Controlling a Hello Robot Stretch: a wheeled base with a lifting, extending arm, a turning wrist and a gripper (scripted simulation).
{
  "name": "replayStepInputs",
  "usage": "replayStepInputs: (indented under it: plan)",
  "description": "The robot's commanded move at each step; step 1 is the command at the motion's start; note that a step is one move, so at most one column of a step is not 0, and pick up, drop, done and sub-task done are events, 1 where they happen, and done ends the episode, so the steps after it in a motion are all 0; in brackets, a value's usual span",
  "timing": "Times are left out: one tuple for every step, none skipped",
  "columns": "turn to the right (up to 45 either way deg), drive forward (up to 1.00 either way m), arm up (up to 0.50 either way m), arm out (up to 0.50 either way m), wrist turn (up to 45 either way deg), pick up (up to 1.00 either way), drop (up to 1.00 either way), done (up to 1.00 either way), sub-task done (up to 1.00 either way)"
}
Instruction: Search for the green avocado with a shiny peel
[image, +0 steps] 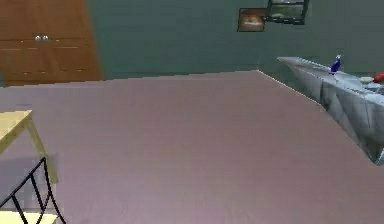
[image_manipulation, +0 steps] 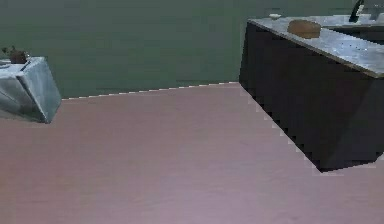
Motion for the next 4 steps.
replayStepInputs:
  plan:
    - [0.0, 0.45, 0.00, 0.00, 0.0, 0.00, 0.00, 0.00, 0.00]
    - [-9.0, 0.00, 0.00, 0.00, 0.0, 0.00, 0.00, 0.00, 0.00]
    - [0.0, 0.80, 0.00, 0.00, 0.0, 0.00, 0.00, 0.00, 0.00]
    - [-42.0, 0.00, 0.00, 0.00, 0.0, 0.00, 0.00, 0.00, 0.00]
